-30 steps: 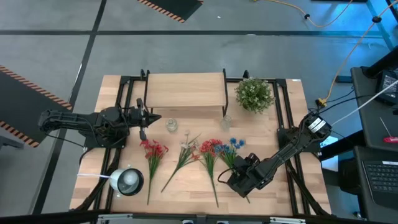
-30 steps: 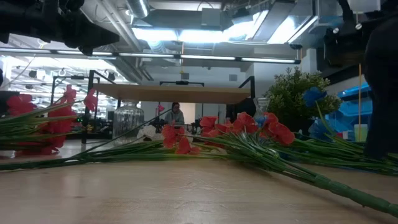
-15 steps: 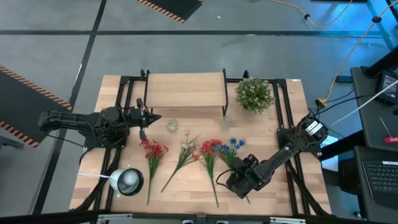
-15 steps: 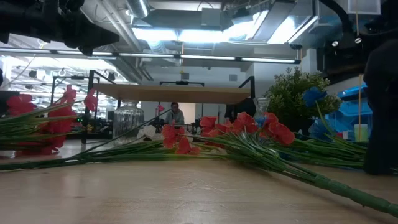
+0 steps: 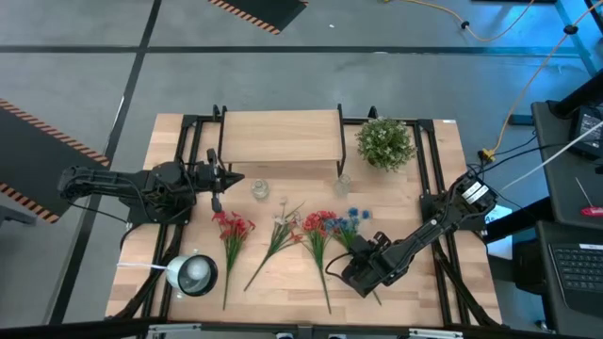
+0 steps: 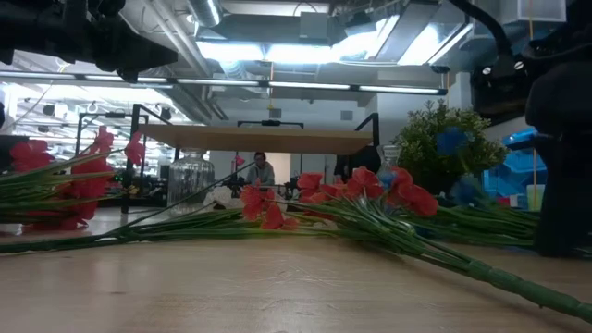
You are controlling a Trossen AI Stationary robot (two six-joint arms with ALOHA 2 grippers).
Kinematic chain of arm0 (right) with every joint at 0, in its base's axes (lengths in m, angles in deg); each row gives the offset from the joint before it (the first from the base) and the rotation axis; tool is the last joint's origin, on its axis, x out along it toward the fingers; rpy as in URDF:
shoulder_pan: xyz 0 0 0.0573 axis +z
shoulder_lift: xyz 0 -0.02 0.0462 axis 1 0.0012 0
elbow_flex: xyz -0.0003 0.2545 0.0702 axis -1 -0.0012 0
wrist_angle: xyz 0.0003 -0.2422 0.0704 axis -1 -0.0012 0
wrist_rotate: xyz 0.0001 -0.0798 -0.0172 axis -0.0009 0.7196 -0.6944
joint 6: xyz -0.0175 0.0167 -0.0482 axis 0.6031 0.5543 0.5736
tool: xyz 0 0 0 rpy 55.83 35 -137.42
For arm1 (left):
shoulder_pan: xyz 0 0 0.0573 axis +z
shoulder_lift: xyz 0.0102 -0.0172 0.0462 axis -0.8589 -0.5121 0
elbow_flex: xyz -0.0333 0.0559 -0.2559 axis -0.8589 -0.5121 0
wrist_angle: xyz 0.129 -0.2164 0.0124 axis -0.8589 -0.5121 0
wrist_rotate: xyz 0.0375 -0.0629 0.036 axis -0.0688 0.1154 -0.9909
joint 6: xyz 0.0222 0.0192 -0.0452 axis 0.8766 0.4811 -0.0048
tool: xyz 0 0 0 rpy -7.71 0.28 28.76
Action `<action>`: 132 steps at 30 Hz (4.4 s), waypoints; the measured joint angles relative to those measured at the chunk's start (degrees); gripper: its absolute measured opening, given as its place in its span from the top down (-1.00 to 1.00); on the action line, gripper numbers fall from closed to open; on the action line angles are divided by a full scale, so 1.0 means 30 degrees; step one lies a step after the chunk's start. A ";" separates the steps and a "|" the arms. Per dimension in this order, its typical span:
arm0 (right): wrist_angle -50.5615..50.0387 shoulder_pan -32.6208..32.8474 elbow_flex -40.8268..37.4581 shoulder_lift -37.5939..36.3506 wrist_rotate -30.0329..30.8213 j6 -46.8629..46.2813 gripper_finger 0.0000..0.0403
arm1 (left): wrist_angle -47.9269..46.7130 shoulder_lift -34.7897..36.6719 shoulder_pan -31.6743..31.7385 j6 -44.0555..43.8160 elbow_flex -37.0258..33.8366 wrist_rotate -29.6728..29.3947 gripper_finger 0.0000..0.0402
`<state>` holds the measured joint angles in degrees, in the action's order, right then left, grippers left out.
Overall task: Pick and place flowers into a vace then onto a shelf
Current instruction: Put the blue flowers into the right transparent vase
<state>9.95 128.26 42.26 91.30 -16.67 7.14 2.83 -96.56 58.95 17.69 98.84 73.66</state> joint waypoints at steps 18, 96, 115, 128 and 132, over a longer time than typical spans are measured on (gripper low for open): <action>-0.1057 -0.0008 0.0000 0.0017 -0.0405 -0.2024 0.94 | 0.0000 0.0000 0.0000 0.0000 0.0000 0.0000 0.98; -1.3136 0.4206 0.3949 -0.6042 0.8886 -0.6478 0.97 | -0.0072 -0.0006 -0.0007 -0.0007 -0.0006 0.1800 0.98; -1.4277 0.5260 0.5705 -0.6637 1.1487 -0.5345 0.97 | -0.0073 -0.0007 -0.0007 -0.0057 0.0000 0.1800 0.98; -1.4584 0.5296 0.5705 -0.6637 1.4136 -0.4176 0.97 | -0.0066 -0.0007 -0.0007 -0.0015 -0.0007 0.1800 0.98; -1.5262 0.5426 0.5705 -0.6637 1.5168 -0.4162 0.97 | -0.0073 -0.0003 -0.0007 -0.0029 -0.0001 0.1800 0.98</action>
<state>-35.84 144.54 59.37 71.39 28.83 -5.34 2.61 -96.57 58.93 17.60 98.84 79.06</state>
